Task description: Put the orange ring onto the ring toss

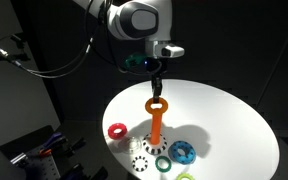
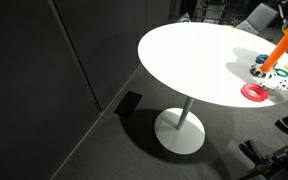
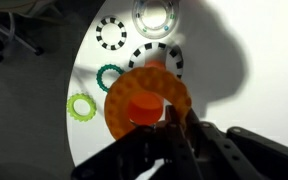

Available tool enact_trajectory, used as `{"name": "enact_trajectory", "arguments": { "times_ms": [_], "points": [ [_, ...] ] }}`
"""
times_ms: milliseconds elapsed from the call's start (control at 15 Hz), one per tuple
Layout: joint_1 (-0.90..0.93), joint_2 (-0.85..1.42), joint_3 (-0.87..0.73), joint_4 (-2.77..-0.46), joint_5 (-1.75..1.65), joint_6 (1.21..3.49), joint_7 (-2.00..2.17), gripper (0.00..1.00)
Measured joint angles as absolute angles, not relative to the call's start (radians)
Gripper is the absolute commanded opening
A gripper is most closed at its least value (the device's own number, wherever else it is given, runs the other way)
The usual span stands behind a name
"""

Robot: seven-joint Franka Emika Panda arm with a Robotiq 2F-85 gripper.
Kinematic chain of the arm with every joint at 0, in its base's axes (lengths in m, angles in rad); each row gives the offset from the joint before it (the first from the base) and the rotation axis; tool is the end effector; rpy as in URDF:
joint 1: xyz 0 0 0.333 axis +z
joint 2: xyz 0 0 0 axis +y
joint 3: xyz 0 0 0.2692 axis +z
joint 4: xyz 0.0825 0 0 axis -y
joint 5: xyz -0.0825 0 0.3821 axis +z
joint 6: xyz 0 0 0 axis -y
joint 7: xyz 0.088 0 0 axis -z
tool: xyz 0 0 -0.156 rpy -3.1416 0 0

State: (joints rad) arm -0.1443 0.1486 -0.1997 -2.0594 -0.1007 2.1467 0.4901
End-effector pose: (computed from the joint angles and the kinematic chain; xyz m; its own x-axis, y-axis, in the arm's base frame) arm 0.5207 -0.1962 0.2671 0.7140 -0.7002 -0.0030 -0.6943 -0.7085 0.1265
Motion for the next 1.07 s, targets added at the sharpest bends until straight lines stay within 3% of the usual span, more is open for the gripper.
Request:
{"name": "enact_trajectory", "arguments": {
  "times_ms": [733,867,1067],
  "points": [
    [-0.144,0.226,-0.223,-1.993,-0.096,2.107,0.494,0.07],
    [-0.144,0.227,-0.223,-1.989,-0.094,2.086,0.492,0.35],
    [-0.144,0.227,-0.223,-1.987,-0.091,2.066,0.489,0.57]
  ]
}}
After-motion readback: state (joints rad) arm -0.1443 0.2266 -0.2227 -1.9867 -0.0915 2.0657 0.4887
